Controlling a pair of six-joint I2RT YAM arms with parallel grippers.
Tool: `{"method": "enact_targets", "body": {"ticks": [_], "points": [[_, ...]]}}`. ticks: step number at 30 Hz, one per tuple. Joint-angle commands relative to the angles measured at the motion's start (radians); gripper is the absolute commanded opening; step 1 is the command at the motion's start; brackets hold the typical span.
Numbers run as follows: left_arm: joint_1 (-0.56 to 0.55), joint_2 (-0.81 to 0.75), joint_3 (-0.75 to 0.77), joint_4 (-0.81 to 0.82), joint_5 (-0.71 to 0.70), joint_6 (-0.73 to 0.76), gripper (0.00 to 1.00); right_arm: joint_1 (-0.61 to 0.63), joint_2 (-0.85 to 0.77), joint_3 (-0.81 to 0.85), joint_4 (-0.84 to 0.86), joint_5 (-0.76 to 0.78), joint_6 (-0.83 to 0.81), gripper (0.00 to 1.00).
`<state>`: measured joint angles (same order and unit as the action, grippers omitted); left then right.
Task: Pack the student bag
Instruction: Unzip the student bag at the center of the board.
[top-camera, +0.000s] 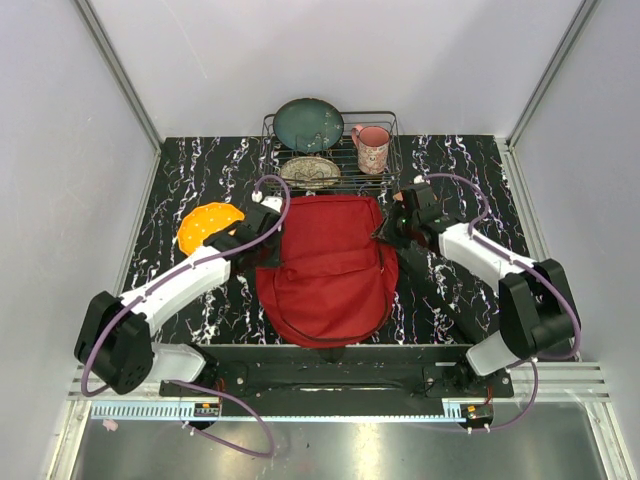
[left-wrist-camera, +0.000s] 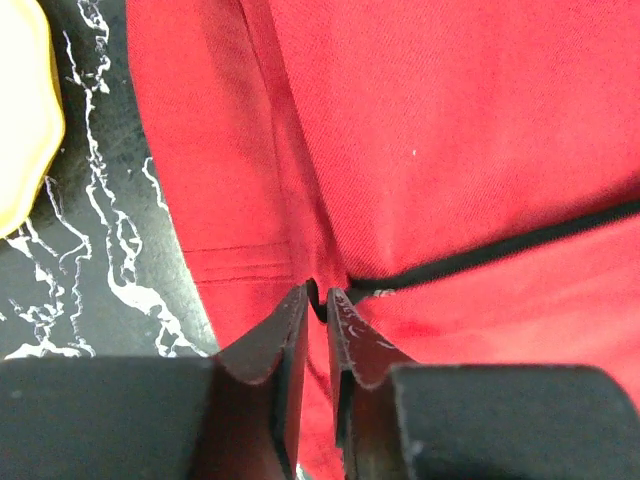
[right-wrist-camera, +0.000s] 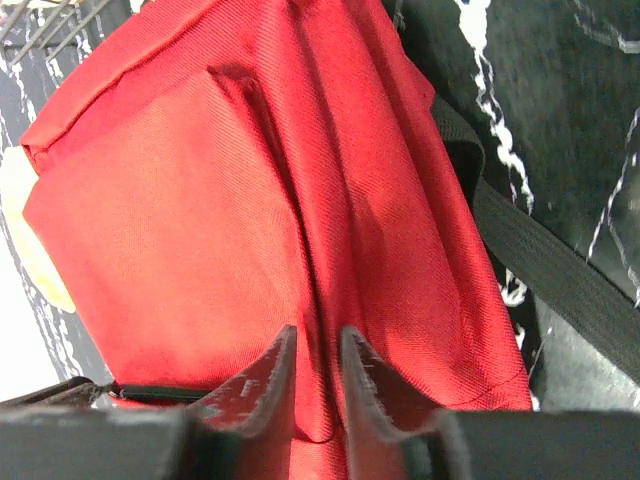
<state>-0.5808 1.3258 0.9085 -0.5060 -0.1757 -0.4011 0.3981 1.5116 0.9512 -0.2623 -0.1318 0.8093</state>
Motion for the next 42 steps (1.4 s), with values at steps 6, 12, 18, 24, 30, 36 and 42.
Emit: {"method": "enact_targets", "body": {"ticks": [6,12,18,24,30,36,42], "points": [[0.015,-0.151,-0.025,0.049,0.146,0.053,0.59,-0.024,-0.140,0.047,-0.017,-0.041,-0.113,0.59],[0.015,-0.152,0.023,0.043,0.163,0.077,0.75,0.024,-0.027,0.126,-0.025,-0.181,-0.159,0.57],[0.013,-0.162,0.026,0.044,0.170,0.081,0.77,0.102,0.131,0.241,-0.058,-0.187,-0.206,0.54],[0.013,-0.166,0.032,0.046,0.200,0.103,0.78,0.130,0.185,0.288,-0.127,-0.203,-0.283,0.47],[0.013,-0.093,0.121,0.046,0.205,0.157,0.81,0.166,0.141,0.218,-0.135,-0.302,-0.329,0.40],[0.015,0.007,0.217,0.032,0.226,0.189,0.82,0.214,0.102,0.156,-0.149,-0.319,-0.352,0.31],[0.013,0.056,0.245,0.026,0.252,0.202,0.82,0.242,0.053,0.081,-0.146,-0.295,-0.355,0.25]]}}
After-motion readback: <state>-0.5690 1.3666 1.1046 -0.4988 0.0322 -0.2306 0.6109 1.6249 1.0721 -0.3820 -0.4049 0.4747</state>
